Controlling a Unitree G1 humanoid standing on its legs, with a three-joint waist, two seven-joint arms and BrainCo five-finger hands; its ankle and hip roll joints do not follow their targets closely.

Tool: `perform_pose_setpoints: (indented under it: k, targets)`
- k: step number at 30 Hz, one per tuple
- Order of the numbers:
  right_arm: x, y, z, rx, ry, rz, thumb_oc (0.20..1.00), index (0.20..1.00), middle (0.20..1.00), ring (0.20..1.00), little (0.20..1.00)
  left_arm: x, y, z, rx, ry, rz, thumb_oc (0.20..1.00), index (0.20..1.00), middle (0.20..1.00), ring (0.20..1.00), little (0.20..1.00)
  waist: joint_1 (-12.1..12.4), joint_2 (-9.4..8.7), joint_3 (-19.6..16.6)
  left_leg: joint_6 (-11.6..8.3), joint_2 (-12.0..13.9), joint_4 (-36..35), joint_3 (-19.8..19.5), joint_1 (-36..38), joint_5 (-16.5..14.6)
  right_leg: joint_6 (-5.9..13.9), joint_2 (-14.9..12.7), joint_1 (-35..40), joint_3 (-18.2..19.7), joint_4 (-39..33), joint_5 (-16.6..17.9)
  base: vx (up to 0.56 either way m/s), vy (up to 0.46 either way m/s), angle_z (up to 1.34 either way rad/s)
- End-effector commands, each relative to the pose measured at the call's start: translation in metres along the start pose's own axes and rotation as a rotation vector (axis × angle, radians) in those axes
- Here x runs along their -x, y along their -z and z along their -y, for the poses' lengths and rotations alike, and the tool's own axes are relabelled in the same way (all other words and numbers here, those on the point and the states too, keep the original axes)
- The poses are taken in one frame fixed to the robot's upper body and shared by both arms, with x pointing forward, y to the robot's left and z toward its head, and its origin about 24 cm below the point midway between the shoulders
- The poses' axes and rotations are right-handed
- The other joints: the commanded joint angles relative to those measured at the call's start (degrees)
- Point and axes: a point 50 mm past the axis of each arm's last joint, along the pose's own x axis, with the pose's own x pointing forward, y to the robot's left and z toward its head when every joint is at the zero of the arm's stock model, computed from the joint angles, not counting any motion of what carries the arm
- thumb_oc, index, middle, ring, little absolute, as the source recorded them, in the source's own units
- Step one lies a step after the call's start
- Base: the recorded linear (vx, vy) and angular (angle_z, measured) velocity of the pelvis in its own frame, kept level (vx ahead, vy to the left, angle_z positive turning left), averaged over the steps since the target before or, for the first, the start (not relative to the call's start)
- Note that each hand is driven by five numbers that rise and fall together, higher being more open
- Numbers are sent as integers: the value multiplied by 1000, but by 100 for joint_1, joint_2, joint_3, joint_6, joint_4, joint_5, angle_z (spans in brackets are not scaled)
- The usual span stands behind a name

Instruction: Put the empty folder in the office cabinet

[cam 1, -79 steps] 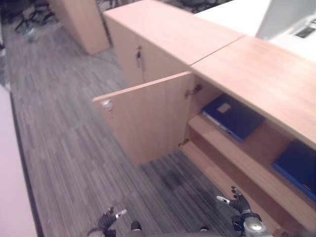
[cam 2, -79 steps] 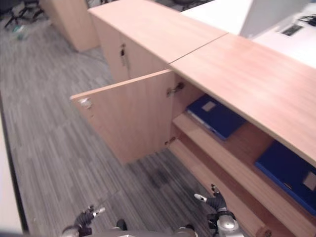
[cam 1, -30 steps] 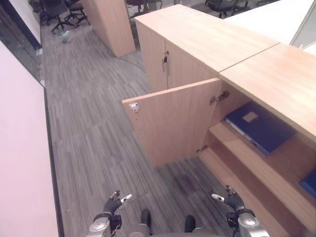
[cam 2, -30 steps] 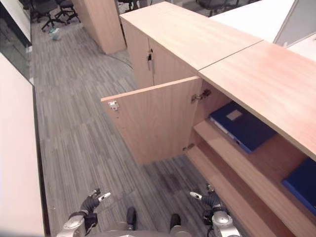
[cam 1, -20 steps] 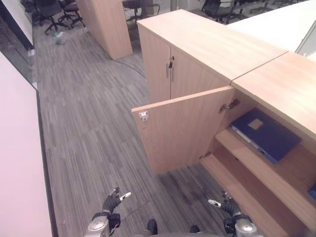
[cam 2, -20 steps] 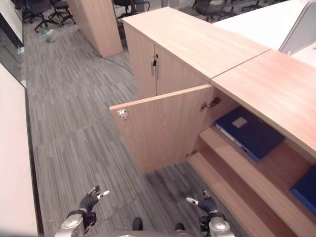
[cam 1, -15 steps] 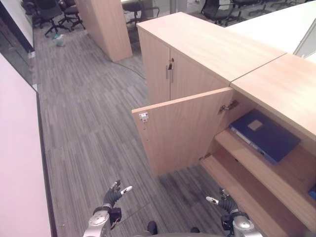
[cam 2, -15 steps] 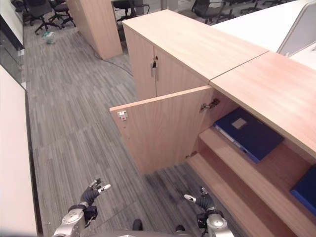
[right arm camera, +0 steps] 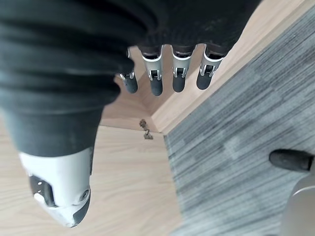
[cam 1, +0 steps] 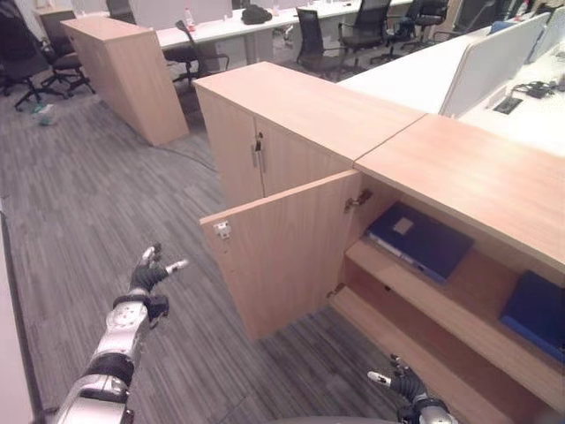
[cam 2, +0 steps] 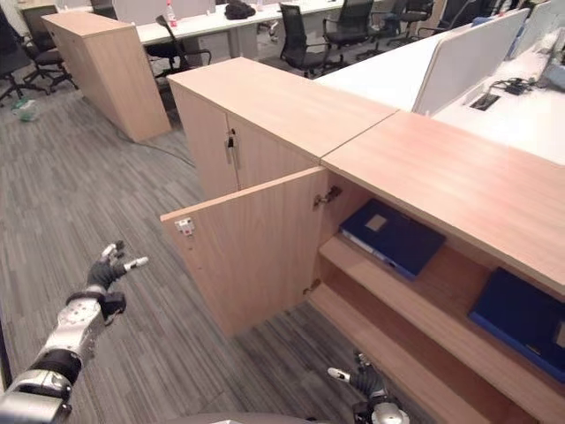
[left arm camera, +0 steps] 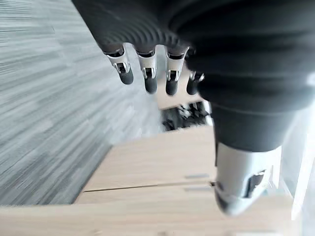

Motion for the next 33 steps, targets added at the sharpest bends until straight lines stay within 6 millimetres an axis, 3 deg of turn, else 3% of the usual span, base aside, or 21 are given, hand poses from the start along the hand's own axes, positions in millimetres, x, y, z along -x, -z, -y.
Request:
perform_pose_setpoints:
  k: [1, 6, 11, 16, 18, 19, 23, 25, 29, 33]
  targets:
    - [-5, -16, 0, 46, -28, 58, 1000, 1000, 1000, 1000, 1000, -18, -38, -15, -14, -49, 104, 1000, 1000, 1000, 1000, 1000, -53, -74, 96, -247, 113, 76, -4, 312, -469, 620, -319, 114, -99, 217, -218, 1, 18, -7]
    - [-4, -7, -3, 43, -44, 20, 1000, 1000, 1000, 1000, 1000, -27, -58, 2, -26, 13, 157, 1000, 1000, 1000, 1000, 1000, -143, -99, 90, -243, 112, 76, 61, 330, -480, 655, -335, 80, -42, 208, -170, -8, 15, -10]
    - [-3, -4, -7, 49, -58, 9, 1000, 1000, 1000, 1000, 1000, -32, -64, 23, -47, 76, 166, 1000, 1000, 1000, 1000, 1000, -207, -123, 86, -237, 118, 76, 113, 348, -497, 676, -334, 69, -12, 191, -144, -7, 9, -6]
    - [-5, -8, -4, 83, -55, 16, 1000, 1000, 1000, 1000, 1000, -32, -67, 81, -70, 235, 181, 1000, 1000, 1000, 1000, 1000, -339, -185, 107, -221, 115, 76, 192, 362, -528, 707, -362, 33, 55, 161, -86, -11, 13, -7]
    - [-5, -8, -4, 89, -54, 15, 1000, 1000, 1000, 1000, 1000, -30, -70, 95, -52, 274, 197, 1000, 1000, 1000, 1000, 1000, -352, -198, 110, -215, 112, 76, 199, 358, -531, 712, -368, 20, 63, 157, -71, 0, 0, 0]
    - [-5, -9, -6, 93, -56, 16, 1000, 1000, 1000, 1000, 1000, -26, -72, 108, -42, 317, 217, 1000, 1000, 1000, 1000, 1000, -346, -211, 124, -210, 114, 76, 206, 345, -524, 714, -380, 11, 55, 155, -59, 0, 0, 0]
    - [-6, -9, -9, 85, -60, 15, 1000, 1000, 1000, 1000, 1000, -12, -64, 126, 3, 394, 235, 1000, 1000, 1000, 1000, 1000, -291, -224, 146, -188, 99, 76, 164, 319, -523, 711, -398, 9, 31, 151, -52, -9, 1, 0]
    - [-7, -9, -8, 48, -41, 6, 1000, 1000, 1000, 1000, 1000, 18, -45, 139, 63, 520, 249, 1000, 1000, 1000, 1000, 1000, -160, -198, 219, -151, 58, 76, 99, 277, -516, 700, -434, 17, -47, 160, -48, -33, 18, -1]
    - [-7, -8, -6, 27, -32, 4, 1000, 1000, 1000, 1000, 1000, 39, -27, 138, 43, 626, 221, 1000, 1000, 1000, 1000, 1000, -83, -174, 255, -127, 33, 76, 71, 229, -504, 698, -457, -8, -74, 183, -45, -27, 20, 7]
    - [-6, -7, -5, 14, -30, 1, 1000, 1000, 1000, 1000, 1000, 63, -10, 124, 25, 731, 178, 1000, 1000, 1000, 1000, 1000, 3, -124, 295, -100, -8, 76, 49, 178, -501, 705, -488, -59, -88, 210, -32, -25, 23, -2]
